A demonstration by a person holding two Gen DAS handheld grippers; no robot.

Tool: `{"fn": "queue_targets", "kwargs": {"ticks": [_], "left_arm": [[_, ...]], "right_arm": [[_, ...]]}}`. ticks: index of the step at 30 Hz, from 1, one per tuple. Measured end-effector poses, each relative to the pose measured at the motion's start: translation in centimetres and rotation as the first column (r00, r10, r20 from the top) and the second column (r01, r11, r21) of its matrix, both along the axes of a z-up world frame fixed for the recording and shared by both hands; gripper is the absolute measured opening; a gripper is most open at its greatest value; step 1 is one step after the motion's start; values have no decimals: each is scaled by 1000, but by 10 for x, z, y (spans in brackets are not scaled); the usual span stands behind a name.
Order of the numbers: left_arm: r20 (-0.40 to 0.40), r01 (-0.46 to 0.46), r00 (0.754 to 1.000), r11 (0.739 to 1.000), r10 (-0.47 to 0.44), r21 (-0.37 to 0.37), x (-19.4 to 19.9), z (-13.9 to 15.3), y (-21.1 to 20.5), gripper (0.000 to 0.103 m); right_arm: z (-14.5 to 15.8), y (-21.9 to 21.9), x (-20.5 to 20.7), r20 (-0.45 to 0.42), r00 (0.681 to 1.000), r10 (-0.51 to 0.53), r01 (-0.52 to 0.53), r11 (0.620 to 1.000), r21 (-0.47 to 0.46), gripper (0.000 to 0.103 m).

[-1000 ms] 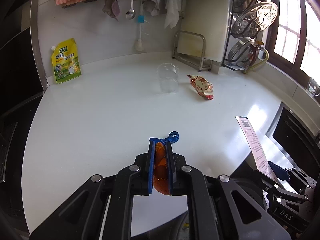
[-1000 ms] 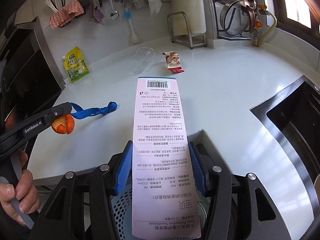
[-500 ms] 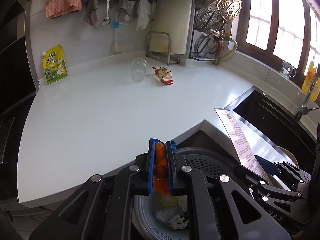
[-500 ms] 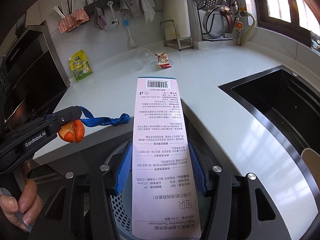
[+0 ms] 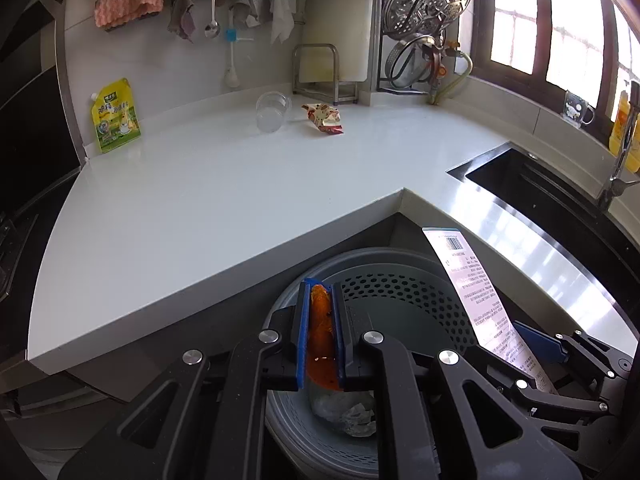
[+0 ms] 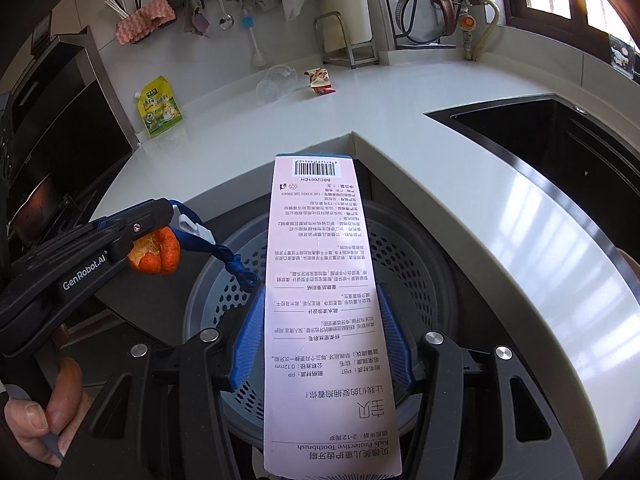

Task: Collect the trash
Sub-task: 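Carry the orange peel and pink receipt over the basket bin with both tools, then open both tools to drop the peel and receipt into the bin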

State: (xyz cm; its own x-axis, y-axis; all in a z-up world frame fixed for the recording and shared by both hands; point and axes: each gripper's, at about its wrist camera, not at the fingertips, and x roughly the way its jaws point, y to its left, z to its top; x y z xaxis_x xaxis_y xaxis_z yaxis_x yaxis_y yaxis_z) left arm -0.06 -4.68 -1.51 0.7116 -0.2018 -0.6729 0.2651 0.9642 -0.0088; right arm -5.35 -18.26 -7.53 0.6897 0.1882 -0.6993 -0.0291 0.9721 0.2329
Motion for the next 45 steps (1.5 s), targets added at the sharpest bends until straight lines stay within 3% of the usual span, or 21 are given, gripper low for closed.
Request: {"fn": "queue_targets", "kwargs": {"ticks": [20, 36, 41, 45], "left_arm": [[-114, -31, 993, 999, 32, 10, 11, -37, 5, 11], [-148, -34, 988, 999, 36, 14, 13, -49, 7, 16], [-143, -39, 989, 999, 40, 11, 11, -46, 9, 24], [-140, -45, 989, 999, 46, 10, 11, -46, 9, 38]], "right_arm": [[-21, -1, 2, -61, 998, 0, 0, 1000, 5, 53], [-34, 0, 6, -109, 994, 4, -4, 1000, -3, 53], [-34, -2, 6, -104, 995, -7, 6, 1000, -9, 53], [-33, -5, 4, -98, 995, -17, 16, 1000, -12, 56]]}}
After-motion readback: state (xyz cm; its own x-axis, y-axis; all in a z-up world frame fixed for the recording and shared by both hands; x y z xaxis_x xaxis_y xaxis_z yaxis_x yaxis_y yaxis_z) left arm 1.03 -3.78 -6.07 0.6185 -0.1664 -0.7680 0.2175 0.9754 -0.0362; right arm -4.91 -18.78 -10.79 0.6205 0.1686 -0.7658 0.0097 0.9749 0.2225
